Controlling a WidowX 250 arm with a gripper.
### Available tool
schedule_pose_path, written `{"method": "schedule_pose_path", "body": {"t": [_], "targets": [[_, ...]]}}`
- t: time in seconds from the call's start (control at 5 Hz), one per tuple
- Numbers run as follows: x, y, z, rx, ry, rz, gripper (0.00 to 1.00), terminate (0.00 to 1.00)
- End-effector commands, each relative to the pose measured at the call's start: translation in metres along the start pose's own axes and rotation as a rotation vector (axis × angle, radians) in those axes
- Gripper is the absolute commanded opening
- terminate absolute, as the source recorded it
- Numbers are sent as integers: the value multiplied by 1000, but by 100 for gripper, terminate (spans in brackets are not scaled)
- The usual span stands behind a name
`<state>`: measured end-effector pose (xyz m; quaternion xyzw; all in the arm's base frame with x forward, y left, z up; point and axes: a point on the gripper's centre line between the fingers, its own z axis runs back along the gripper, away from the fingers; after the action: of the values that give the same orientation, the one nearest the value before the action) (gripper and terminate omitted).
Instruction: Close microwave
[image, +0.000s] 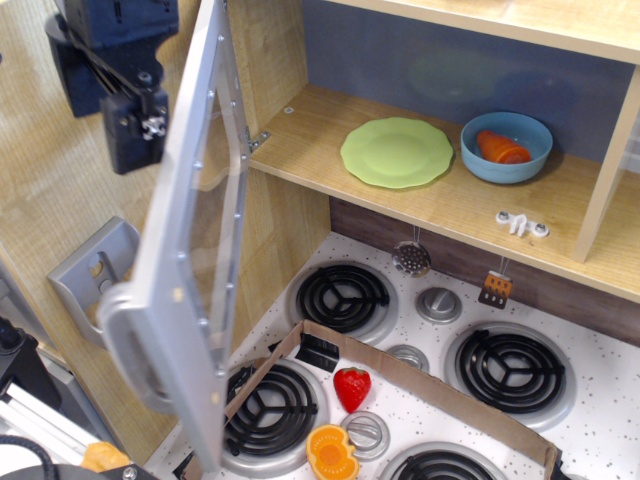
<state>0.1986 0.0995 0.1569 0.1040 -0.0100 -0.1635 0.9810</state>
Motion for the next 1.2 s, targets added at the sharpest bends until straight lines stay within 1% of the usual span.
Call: {"method": "schedule_pose_path", "body": {"t": [0.0,0.2,0.4,0.6,0.8,1.0], "targets": [[31,-10,-10,-42,-165,3,100,0],[51,-18,-13,-58,-270,8,100,0],[61,-25,-27,-107,-291,-10,100,0],[76,-29,-37,-148,-307,-26,100,0],[90,-31,-36,-102,-390,-64,100,0],[101,-33,-30,-72,-470,-65,100,0]]}}
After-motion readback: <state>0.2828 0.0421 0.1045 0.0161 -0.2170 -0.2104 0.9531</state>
